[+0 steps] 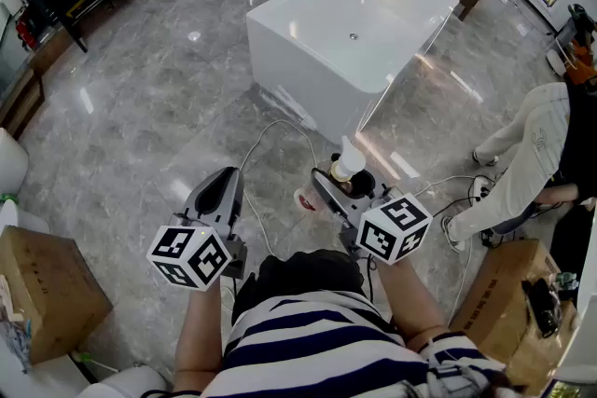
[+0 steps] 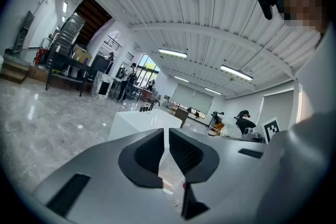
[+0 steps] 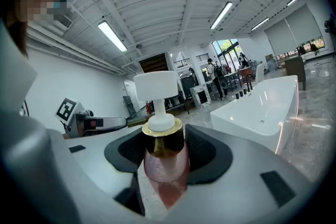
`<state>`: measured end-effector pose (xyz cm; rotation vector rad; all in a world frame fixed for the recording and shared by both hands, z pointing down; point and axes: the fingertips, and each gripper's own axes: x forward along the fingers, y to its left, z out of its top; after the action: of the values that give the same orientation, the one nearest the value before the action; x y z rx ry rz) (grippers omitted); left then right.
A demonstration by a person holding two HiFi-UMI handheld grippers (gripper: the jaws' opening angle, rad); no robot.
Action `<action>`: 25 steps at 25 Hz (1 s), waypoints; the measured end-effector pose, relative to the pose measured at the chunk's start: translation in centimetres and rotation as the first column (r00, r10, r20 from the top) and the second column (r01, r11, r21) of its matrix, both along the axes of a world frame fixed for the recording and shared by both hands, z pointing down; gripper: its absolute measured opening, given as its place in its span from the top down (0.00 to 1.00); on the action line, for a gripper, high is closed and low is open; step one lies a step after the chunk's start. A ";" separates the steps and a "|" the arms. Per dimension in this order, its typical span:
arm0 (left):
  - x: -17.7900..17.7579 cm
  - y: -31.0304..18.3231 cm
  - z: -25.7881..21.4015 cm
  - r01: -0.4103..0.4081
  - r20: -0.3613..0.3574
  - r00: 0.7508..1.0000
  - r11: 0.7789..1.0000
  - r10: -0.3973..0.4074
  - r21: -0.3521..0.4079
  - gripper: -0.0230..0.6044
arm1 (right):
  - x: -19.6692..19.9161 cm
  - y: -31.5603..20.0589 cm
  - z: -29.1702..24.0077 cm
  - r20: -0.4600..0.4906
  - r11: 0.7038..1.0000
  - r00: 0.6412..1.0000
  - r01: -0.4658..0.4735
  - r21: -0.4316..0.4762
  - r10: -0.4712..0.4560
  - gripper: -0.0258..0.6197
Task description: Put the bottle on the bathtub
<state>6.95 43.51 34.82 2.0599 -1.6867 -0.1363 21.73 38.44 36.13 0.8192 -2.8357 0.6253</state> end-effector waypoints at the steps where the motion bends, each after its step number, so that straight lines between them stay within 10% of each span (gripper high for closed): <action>1: 0.0 -0.1 0.1 0.000 -0.001 1.000 1.000 0.000 0.000 0.90 | 0.0 -0.1 0.1 0.002 1.000 1.000 0.000 -0.002 0.000 0.61; 25: 1.1 -0.7 0.2 -0.003 -0.003 1.000 1.000 0.003 0.018 0.90 | 0.7 -1.1 0.8 -0.050 0.998 0.999 0.008 0.059 -0.005 0.64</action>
<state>8.03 42.79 35.06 2.0747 -1.6860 -0.1541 22.38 37.30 36.98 0.8225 -2.8234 0.5145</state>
